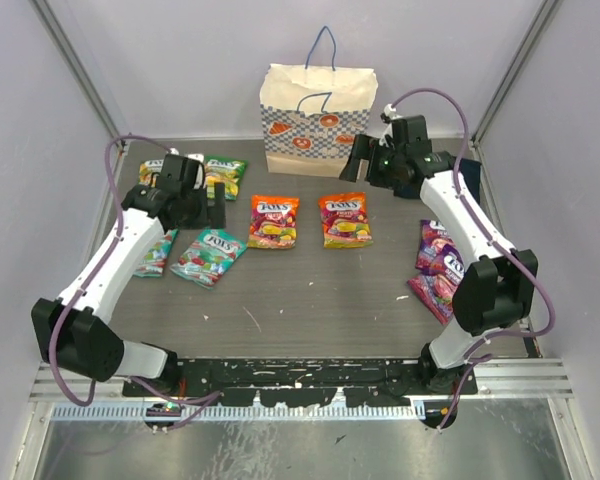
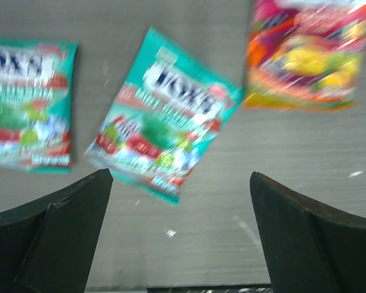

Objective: Take the snacks out of the paper bag
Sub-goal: Adjust the snack at the center of the board.

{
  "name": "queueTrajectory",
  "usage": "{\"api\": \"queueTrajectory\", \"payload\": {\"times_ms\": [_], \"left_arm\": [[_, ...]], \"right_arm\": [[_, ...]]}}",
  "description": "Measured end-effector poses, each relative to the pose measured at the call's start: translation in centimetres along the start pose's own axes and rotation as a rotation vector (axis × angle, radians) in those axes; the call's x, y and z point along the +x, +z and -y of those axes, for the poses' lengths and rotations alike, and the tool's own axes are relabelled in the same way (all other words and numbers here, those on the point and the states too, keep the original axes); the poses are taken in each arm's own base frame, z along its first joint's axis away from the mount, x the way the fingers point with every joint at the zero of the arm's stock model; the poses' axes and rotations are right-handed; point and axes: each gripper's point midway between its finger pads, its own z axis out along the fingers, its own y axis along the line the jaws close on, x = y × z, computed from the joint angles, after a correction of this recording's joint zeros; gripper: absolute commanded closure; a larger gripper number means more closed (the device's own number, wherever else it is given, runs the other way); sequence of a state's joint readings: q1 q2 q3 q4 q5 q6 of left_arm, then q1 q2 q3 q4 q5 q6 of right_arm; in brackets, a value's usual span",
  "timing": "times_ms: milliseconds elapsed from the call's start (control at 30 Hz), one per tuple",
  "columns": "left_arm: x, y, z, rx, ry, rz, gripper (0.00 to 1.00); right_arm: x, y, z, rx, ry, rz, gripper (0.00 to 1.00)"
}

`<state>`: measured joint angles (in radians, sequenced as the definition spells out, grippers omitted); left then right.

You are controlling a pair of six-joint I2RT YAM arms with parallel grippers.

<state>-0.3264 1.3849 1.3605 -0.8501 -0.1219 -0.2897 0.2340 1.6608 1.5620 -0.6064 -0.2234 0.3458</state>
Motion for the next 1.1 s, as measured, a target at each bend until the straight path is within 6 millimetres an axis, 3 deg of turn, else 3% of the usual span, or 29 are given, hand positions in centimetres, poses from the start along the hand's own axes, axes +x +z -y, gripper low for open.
{"api": "queueTrajectory", "payload": {"times_ms": [167, 233, 400, 600, 933, 1100], "left_arm": [[7.1, 2.6, -5.9, -0.121, 0.012, -0.196, 0.02], [8.6, 3.0, -6.9, -0.126, 0.012, -0.240, 0.02], [8.7, 4.2, -5.6, -0.033, 0.036, -0.247, 0.01], [9.2, 7.9, -4.2, 0.034, 0.021, -0.280, 0.00], [11.3, 12.7, -4.1, 0.025, 0.025, -0.350, 0.01], [10.8, 14.3, -4.6, -0.056, -0.006, -0.370, 0.00]], "right_arm": [[3.3, 0.1, 0.7, -0.001, 0.039, -0.065, 0.00], [4.8, 0.4, 1.2, 0.010, 0.054, -0.105, 0.00], [5.9, 0.5, 1.4, 0.010, 0.070, -0.138, 0.00], [6.0, 0.4, 1.1, -0.005, 0.071, -0.144, 0.00], [6.4, 0.5, 1.2, -0.006, 0.081, -0.154, 0.00], [6.7, 0.5, 1.3, -0.003, 0.087, -0.161, 0.00]]}}
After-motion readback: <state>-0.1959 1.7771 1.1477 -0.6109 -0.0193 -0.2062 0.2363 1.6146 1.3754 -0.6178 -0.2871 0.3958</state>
